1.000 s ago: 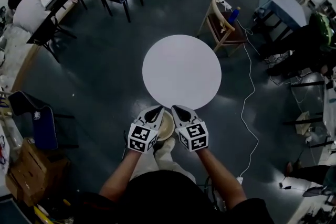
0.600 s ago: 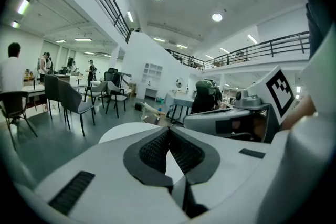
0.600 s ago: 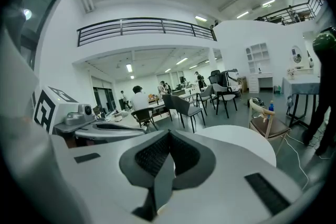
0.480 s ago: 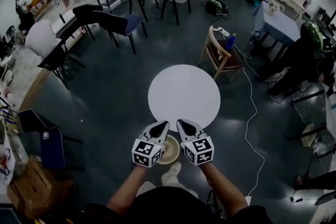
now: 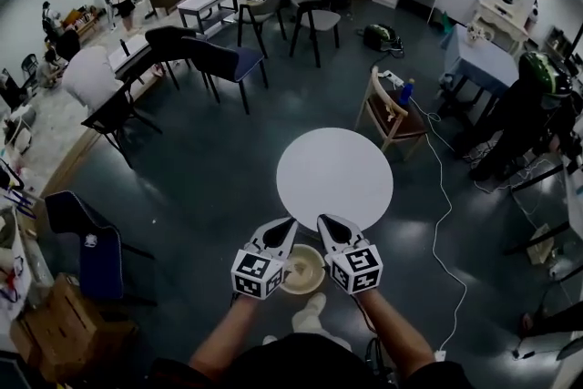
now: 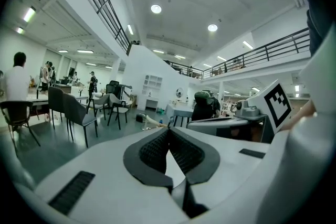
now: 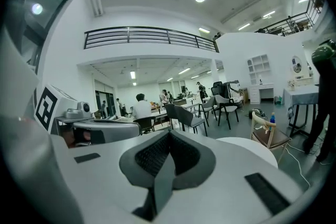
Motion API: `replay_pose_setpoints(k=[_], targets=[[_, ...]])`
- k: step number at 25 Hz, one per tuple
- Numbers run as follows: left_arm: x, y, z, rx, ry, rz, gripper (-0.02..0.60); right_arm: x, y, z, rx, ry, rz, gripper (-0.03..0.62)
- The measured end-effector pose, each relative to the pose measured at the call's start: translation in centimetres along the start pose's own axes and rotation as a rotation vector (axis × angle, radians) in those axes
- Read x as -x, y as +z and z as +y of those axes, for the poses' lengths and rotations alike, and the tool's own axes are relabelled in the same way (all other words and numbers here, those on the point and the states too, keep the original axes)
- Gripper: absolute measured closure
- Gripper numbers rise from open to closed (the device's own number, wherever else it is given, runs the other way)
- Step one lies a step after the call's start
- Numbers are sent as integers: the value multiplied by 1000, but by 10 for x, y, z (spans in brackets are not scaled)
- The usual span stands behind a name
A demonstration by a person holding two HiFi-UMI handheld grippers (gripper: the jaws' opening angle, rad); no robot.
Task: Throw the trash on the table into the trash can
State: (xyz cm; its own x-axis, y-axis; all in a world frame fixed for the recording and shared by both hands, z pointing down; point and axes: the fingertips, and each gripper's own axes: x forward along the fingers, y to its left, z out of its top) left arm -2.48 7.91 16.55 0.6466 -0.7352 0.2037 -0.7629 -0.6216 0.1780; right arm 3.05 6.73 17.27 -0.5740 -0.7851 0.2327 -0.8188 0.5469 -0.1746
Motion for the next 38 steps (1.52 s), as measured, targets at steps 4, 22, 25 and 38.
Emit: replay_pose_setpoints(k=[4,22,25,38], targets=[[43,5,-8,-24,9,-27,566,19,2,40,33,1,-12,574],[224,4,-60,-113,-69,-86,566,114,7,197,63,-114,-111,576],[242,7,-66,-109,-94,-107,566,124,10,214,72,-132,-122,576],[251,13,-102,-142,-133,-136,566,163,16,223,103,-155,-156,576]])
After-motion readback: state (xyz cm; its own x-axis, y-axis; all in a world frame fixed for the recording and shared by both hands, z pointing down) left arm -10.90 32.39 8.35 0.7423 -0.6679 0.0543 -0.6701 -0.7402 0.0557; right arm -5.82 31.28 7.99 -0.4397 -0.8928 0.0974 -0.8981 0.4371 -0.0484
